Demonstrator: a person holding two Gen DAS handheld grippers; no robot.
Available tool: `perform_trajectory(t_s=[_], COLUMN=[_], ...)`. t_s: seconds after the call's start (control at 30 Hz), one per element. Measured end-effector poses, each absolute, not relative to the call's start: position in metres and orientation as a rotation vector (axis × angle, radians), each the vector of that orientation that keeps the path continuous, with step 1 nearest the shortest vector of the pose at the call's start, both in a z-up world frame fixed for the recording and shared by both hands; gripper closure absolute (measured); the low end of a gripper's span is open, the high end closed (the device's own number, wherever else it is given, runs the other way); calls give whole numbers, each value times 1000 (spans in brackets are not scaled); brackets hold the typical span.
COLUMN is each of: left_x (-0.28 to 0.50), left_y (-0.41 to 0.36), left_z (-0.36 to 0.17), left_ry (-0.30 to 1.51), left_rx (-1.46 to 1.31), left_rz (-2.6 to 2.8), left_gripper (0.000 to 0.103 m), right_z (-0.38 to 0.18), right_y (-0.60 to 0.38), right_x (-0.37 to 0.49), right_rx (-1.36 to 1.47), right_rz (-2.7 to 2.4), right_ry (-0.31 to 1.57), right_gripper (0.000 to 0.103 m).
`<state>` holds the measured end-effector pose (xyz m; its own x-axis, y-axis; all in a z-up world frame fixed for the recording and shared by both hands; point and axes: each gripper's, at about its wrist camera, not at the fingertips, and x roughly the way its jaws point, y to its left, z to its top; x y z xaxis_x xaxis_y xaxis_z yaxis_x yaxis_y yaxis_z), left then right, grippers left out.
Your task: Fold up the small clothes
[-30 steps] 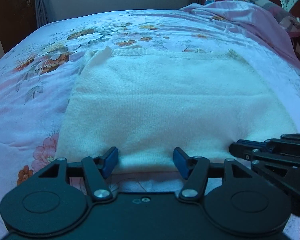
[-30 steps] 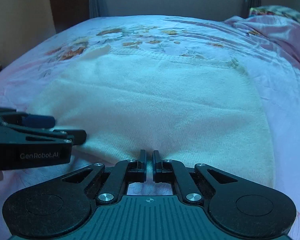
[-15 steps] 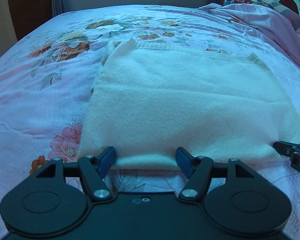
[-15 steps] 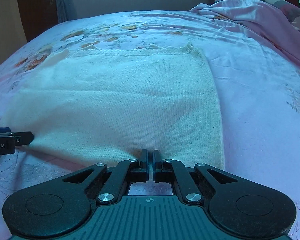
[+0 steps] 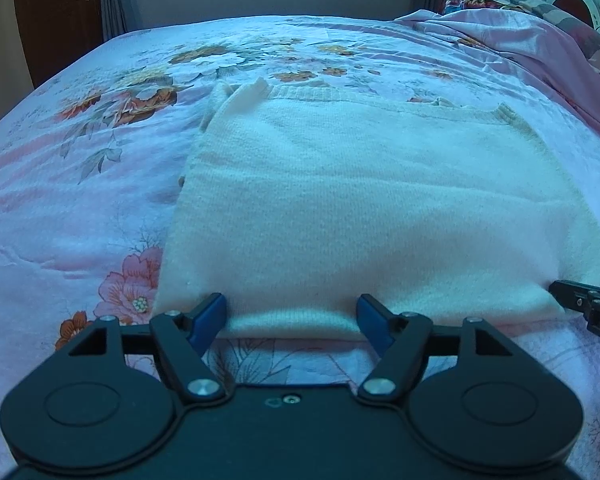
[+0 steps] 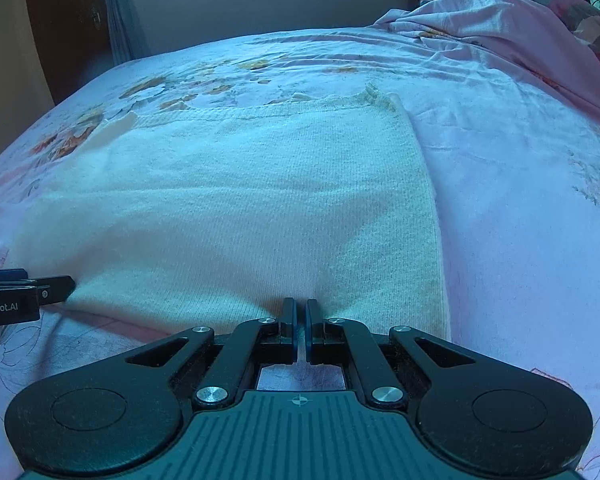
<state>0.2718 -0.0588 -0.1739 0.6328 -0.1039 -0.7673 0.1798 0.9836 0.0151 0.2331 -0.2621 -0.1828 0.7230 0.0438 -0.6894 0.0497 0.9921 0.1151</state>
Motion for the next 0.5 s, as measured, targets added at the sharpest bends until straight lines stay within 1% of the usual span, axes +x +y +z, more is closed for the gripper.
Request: perform_trajectory(t_s=[0.33, 0.4, 0.47, 0.5], left_x=[276, 279, 286, 292], left_y=[-47, -37, -25, -19], left_z=[-156, -148, -140, -137], left_ry=[875, 853, 836, 831], left_rx=[70, 43, 11, -7], left_rz=[-169, -149, -128, -115], left_gripper=[32, 30, 23, 23], right_z=[-171, -163, -154, -152], right_y=[-261, -260, -257, -254], right_x=[234, 233, 238, 243], right_rx=[97, 96, 78, 65], right_rz=[16, 14, 22, 34], right_ry=[762, 728, 698, 699], right_gripper=[100, 100, 99, 99])
